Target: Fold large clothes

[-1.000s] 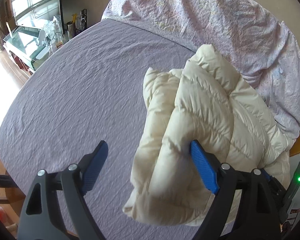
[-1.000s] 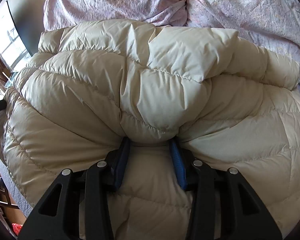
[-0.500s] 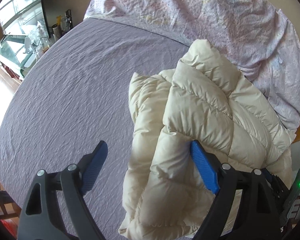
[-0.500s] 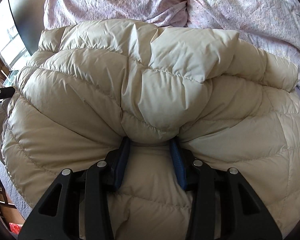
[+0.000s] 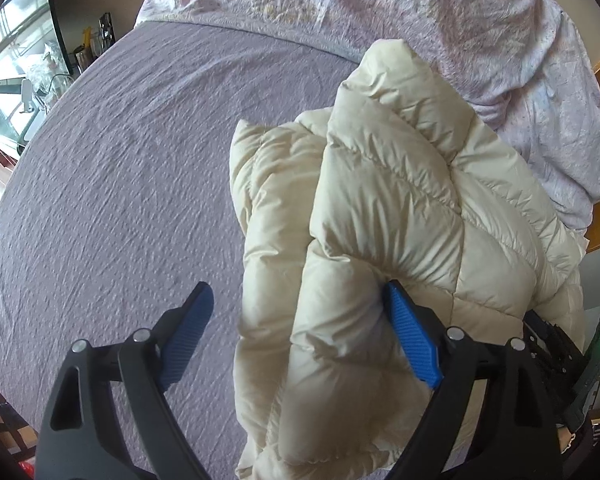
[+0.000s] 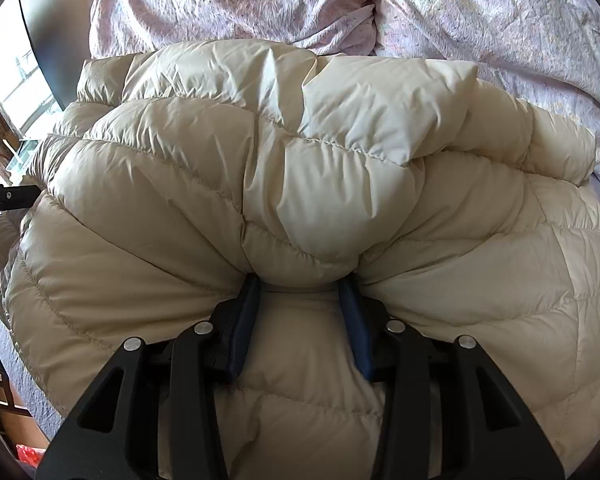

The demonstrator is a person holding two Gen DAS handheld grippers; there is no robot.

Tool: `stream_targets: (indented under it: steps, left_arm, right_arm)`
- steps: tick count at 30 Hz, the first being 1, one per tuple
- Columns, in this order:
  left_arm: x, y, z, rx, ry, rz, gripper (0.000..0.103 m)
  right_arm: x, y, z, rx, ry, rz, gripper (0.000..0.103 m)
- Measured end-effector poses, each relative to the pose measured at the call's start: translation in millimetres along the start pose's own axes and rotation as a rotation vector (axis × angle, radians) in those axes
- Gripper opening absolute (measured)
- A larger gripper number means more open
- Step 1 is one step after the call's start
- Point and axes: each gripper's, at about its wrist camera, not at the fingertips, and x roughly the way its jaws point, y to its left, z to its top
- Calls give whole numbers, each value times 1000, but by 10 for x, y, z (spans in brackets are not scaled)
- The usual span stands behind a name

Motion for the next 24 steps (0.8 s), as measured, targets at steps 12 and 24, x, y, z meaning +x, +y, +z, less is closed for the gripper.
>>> stream_targets:
  steps: [12, 24]
  left_arm:
    - [128, 26, 1, -17, 29, -13, 89]
    - [171, -59, -19, -15, 32, -81, 61]
  right_arm:
    - [-2, 4, 3, 4, -2, -5, 44]
    - [-4, 7, -2, 2, -3, -6, 44]
